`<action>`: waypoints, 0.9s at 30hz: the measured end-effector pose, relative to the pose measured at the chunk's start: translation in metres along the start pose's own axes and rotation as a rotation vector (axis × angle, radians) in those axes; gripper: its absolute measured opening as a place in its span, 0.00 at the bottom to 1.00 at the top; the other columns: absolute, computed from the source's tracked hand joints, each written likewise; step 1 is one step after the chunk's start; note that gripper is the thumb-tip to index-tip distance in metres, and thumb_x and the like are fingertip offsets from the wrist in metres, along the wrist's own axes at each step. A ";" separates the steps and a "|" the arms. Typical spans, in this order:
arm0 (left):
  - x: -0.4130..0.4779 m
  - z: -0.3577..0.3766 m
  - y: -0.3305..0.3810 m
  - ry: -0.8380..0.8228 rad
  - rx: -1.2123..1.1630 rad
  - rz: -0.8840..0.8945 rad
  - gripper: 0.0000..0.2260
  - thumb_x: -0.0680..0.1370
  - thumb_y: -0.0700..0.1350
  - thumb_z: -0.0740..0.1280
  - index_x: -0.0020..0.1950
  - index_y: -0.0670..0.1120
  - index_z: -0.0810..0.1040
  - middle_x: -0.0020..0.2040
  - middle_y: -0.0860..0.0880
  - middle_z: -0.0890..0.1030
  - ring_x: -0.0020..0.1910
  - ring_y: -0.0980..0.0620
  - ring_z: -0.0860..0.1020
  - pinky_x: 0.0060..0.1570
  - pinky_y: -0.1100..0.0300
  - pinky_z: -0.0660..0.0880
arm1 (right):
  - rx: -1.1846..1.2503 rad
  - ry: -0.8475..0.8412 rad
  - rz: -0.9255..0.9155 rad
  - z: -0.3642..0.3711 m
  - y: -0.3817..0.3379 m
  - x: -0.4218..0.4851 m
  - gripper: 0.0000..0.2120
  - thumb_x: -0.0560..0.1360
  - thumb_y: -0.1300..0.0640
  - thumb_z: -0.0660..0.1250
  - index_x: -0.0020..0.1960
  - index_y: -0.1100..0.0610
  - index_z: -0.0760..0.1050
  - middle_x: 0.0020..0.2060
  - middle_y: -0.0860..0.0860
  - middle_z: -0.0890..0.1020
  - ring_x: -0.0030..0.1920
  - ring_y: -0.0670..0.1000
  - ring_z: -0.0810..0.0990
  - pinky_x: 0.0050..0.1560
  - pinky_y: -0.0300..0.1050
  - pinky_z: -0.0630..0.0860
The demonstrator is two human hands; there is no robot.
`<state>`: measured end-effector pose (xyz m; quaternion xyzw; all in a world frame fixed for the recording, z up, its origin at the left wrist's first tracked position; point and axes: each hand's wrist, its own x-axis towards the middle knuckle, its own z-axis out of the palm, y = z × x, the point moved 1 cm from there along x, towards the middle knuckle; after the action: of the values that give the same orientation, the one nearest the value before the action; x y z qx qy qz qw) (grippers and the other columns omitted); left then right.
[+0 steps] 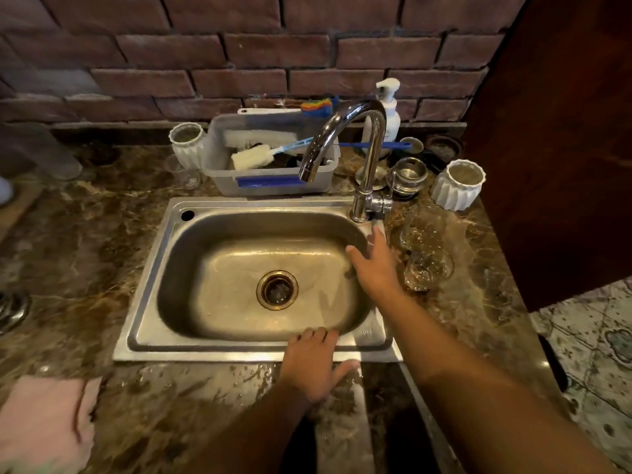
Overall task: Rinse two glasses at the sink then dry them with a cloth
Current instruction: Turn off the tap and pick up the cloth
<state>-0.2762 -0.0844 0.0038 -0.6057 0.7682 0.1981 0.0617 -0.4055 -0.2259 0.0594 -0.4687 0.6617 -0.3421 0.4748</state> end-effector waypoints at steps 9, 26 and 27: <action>-0.051 -0.037 -0.073 -0.046 -0.278 -0.084 0.19 0.79 0.56 0.66 0.67 0.50 0.77 0.65 0.49 0.79 0.63 0.48 0.76 0.64 0.51 0.74 | -0.322 -0.364 0.062 0.033 0.003 -0.078 0.23 0.77 0.49 0.69 0.70 0.53 0.69 0.57 0.54 0.79 0.55 0.53 0.80 0.53 0.48 0.78; -0.269 -0.008 -0.334 0.359 -0.129 -0.338 0.14 0.78 0.50 0.63 0.62 0.49 0.74 0.62 0.47 0.77 0.61 0.46 0.75 0.61 0.47 0.76 | -0.644 -0.727 -0.256 0.315 -0.033 -0.218 0.10 0.76 0.55 0.69 0.56 0.54 0.77 0.50 0.52 0.82 0.50 0.54 0.81 0.54 0.49 0.78; -0.274 -0.004 -0.344 0.365 -0.090 -0.333 0.17 0.77 0.51 0.62 0.65 0.48 0.72 0.65 0.46 0.77 0.63 0.44 0.76 0.63 0.46 0.76 | -0.671 -0.715 -0.286 0.328 -0.031 -0.223 0.12 0.76 0.54 0.68 0.58 0.55 0.76 0.51 0.52 0.81 0.52 0.54 0.80 0.55 0.50 0.77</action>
<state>0.1236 0.0978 0.0207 -0.7519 0.6465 0.1067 -0.0732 -0.0610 -0.0283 0.0526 -0.7689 0.4606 0.0093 0.4433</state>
